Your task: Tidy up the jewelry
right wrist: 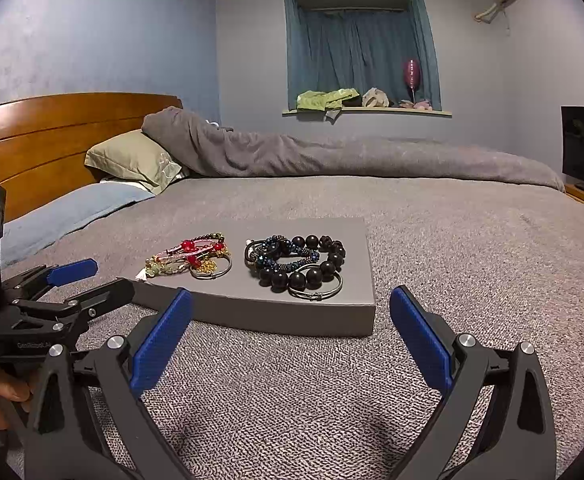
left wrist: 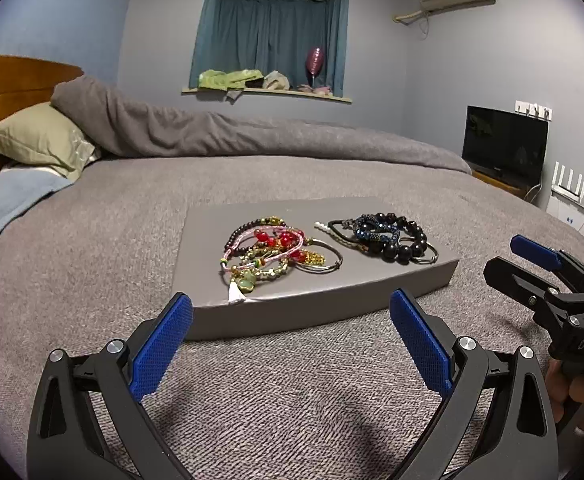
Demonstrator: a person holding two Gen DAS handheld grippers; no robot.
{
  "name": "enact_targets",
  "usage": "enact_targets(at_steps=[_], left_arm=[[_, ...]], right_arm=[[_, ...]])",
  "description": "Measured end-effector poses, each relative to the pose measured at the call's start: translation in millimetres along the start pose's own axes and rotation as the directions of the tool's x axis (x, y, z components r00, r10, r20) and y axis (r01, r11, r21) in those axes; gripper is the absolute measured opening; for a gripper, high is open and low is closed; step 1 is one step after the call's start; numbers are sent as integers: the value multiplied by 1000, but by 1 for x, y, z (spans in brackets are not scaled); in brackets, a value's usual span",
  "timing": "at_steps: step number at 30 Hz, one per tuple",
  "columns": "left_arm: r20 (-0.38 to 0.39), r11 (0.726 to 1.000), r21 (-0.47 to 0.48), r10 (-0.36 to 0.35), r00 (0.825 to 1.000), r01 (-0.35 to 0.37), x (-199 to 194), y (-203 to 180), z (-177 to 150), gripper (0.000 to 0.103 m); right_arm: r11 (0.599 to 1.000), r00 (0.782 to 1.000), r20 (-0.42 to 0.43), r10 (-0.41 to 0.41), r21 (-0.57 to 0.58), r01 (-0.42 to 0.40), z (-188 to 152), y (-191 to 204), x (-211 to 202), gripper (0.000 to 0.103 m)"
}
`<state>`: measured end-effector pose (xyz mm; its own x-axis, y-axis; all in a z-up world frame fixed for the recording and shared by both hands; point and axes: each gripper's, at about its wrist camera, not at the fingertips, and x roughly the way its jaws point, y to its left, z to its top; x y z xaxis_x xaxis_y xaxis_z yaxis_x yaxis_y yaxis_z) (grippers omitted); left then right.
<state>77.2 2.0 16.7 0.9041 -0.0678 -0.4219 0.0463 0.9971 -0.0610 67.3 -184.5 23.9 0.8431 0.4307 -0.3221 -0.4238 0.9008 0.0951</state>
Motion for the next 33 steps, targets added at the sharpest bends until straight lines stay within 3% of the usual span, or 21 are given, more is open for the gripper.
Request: enact_targets(at_steps=[33], left_arm=[[-8,1000,-5,1,1000,-1,2,1,-1,98]], right_arm=[[1000,1000,-1,5,-4,-5,0,1,-2,97]])
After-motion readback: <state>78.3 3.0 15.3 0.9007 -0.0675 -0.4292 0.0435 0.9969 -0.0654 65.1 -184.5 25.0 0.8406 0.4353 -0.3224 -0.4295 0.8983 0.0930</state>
